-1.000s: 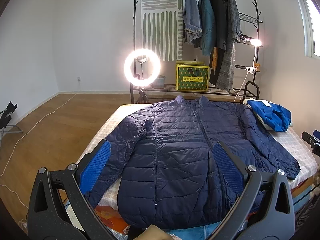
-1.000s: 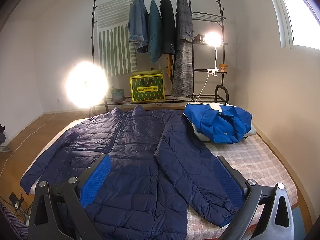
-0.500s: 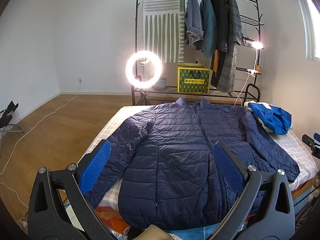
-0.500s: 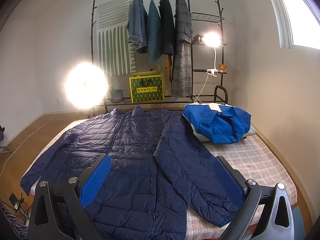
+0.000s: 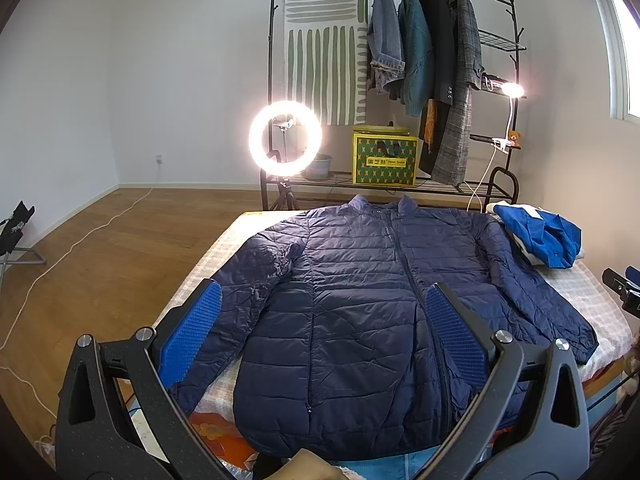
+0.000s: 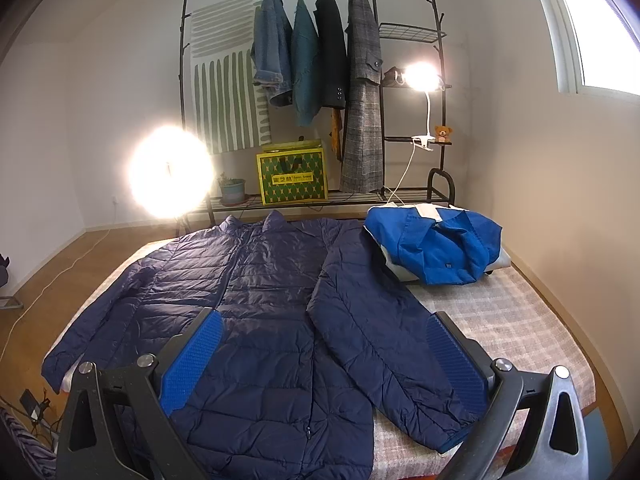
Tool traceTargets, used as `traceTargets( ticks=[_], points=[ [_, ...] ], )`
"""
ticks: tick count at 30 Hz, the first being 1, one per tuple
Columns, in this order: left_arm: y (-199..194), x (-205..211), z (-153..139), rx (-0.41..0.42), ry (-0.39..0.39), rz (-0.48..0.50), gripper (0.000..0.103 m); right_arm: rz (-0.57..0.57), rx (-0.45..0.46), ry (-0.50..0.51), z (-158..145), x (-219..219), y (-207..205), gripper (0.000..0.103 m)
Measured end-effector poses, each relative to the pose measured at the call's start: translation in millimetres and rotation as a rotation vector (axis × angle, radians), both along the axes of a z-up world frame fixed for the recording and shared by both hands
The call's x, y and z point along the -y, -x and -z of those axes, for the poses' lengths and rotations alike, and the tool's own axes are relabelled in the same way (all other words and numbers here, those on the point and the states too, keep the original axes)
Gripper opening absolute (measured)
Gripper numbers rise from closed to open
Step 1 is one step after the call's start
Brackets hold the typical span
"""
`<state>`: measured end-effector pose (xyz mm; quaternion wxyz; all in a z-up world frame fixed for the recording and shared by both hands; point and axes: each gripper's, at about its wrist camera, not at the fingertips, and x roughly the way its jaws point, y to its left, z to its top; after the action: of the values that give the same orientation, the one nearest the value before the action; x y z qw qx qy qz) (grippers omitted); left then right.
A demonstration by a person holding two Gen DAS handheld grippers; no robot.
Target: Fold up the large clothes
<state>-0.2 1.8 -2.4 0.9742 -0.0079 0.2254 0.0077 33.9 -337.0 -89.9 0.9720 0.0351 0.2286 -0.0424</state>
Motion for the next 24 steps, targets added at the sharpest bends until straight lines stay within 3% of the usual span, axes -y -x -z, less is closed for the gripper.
traceTargets(
  ticks=[24],
  points=[
    [-1.0,-0.2,-1.4,-0.002,-0.006,0.0,0.103,-0.003,0.0,0.001,-0.1,0.3,0.4,0.103]
  ],
)
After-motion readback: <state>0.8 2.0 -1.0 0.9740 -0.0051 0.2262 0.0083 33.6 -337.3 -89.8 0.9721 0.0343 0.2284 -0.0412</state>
